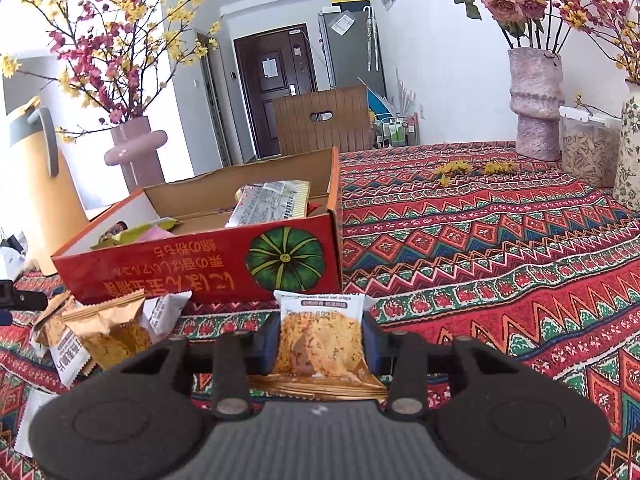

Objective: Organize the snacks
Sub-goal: 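Grasp a white-and-orange cookie packet with the left gripper while the right holds its packet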

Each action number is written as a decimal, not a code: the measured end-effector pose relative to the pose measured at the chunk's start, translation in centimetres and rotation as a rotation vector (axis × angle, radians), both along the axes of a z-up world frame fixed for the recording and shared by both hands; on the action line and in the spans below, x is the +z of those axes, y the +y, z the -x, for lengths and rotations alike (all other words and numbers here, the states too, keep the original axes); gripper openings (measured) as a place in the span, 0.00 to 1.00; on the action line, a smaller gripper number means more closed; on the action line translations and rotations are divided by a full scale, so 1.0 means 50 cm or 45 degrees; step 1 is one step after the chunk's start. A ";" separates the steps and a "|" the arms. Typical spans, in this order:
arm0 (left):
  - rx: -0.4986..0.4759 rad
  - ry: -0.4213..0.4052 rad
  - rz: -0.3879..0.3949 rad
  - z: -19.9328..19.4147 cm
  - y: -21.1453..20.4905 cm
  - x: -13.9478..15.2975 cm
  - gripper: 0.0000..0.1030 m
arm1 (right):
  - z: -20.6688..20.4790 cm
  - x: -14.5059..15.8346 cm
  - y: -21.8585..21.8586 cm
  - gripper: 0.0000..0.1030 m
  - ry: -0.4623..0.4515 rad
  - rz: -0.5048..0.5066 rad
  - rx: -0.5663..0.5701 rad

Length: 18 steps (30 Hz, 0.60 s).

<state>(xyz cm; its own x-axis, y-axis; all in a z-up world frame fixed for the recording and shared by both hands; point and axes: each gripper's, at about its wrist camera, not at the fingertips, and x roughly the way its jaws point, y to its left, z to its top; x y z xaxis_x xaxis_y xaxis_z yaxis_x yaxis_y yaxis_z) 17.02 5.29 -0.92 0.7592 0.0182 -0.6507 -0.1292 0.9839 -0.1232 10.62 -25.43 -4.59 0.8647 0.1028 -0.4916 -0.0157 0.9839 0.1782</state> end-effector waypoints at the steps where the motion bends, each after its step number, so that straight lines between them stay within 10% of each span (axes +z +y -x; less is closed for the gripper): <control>1: -0.001 0.008 -0.003 -0.006 0.000 -0.001 1.00 | 0.001 0.000 -0.001 0.39 -0.003 -0.005 0.000; 18: -0.059 0.023 0.131 -0.030 0.020 -0.032 0.61 | 0.000 -0.002 0.002 0.39 0.002 -0.004 -0.004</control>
